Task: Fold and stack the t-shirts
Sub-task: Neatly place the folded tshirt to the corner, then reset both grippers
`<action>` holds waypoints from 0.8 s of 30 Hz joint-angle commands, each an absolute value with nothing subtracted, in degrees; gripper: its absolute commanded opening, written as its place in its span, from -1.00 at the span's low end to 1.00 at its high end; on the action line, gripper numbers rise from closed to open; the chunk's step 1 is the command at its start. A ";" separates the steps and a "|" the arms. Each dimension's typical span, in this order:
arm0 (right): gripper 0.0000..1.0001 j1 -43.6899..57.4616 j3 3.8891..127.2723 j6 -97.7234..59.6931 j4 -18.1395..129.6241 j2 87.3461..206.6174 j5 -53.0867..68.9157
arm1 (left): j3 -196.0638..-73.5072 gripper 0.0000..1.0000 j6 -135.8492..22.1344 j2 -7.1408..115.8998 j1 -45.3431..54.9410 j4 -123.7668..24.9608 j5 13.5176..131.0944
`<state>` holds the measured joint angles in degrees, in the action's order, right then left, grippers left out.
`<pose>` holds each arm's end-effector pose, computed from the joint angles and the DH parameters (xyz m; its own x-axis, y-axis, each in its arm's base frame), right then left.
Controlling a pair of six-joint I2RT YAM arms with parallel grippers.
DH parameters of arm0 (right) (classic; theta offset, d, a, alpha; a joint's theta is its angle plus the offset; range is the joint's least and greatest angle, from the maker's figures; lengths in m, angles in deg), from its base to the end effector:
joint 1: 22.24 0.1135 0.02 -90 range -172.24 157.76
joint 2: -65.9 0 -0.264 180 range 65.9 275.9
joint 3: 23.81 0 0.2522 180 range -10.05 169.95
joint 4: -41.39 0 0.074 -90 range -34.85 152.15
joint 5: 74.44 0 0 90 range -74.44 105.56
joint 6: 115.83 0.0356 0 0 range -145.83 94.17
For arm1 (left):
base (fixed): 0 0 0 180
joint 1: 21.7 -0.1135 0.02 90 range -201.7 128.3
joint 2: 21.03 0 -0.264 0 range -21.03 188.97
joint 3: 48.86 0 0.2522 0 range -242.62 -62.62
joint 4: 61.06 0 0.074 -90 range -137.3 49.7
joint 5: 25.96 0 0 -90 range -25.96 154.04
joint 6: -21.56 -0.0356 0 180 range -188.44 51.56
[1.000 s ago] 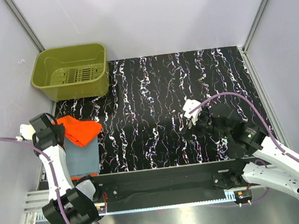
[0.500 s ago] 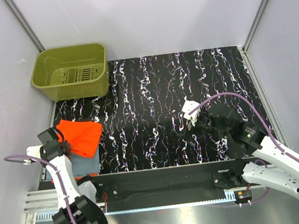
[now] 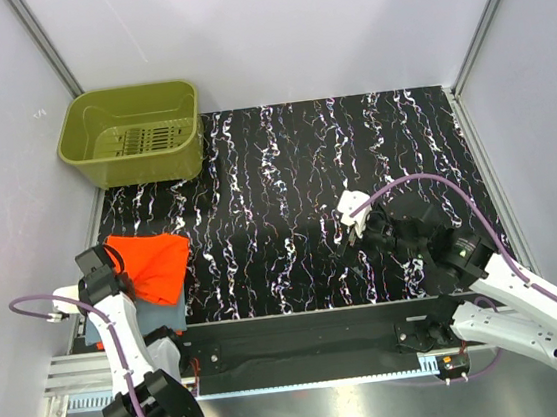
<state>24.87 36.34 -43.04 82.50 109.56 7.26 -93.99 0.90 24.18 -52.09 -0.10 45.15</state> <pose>0.1120 0.1281 0.3218 -0.0299 -0.4624 -0.8862 -0.8617 0.4612 -0.2115 0.1135 0.0799 0.2063 0.3081 -0.8456 -0.4359 -0.9228 -0.1542 -0.3531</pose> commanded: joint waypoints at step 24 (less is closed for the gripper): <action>0.99 26.27 37.14 -40.86 81.25 111.16 7.03 | -114.29 0.98 16.22 21.60 -24.86 14.07 28.46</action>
